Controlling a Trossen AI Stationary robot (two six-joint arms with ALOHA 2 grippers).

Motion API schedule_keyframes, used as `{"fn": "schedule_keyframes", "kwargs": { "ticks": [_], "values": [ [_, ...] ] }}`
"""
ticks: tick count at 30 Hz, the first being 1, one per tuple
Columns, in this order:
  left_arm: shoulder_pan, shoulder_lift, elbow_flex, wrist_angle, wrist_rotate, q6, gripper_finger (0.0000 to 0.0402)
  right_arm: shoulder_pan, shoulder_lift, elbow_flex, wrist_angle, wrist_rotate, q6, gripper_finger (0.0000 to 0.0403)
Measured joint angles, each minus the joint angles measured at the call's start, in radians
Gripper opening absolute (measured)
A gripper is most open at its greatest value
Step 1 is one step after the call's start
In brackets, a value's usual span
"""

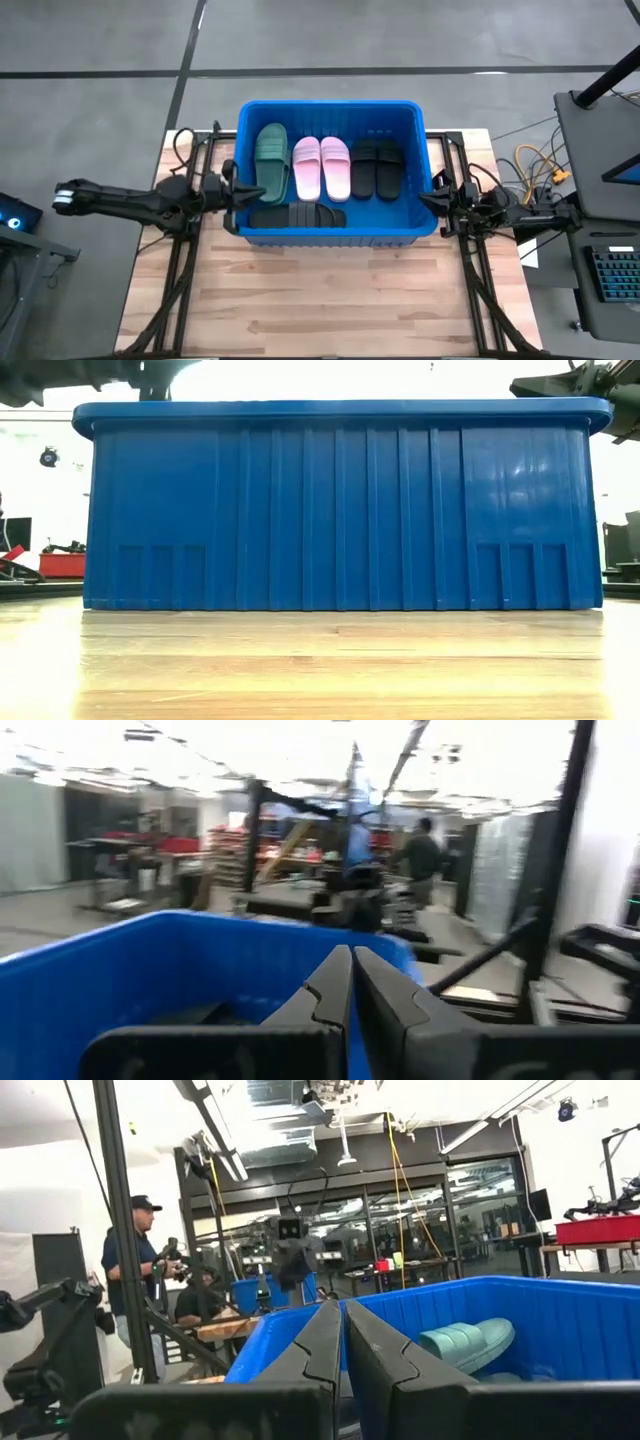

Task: Pick and place slides into bin
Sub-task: Return to home position

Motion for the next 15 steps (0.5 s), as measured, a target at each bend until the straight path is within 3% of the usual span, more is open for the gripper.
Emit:
{"fn": "schedule_keyframes", "kwargs": {
  "ticks": [7, 12, 15],
  "values": [
    [0.001, -0.089, -0.186, 0.184, -0.075, 0.049, 0.0, 0.0, 0.0, 0.0, -0.001, 0.0, -0.001, 0.0009],
    [0.001, -0.239, -0.249, 0.181, -0.074, 0.066, 0.0, 0.0, 0.0, 0.0, -0.001, 0.0, -0.002, 0.0008],
    [0.001, -0.334, -0.237, 0.088, -0.076, 0.13, 0.0, 0.0, 0.001, 0.0, -0.001, 0.001, -0.001, 0.0008]
  ]
}}
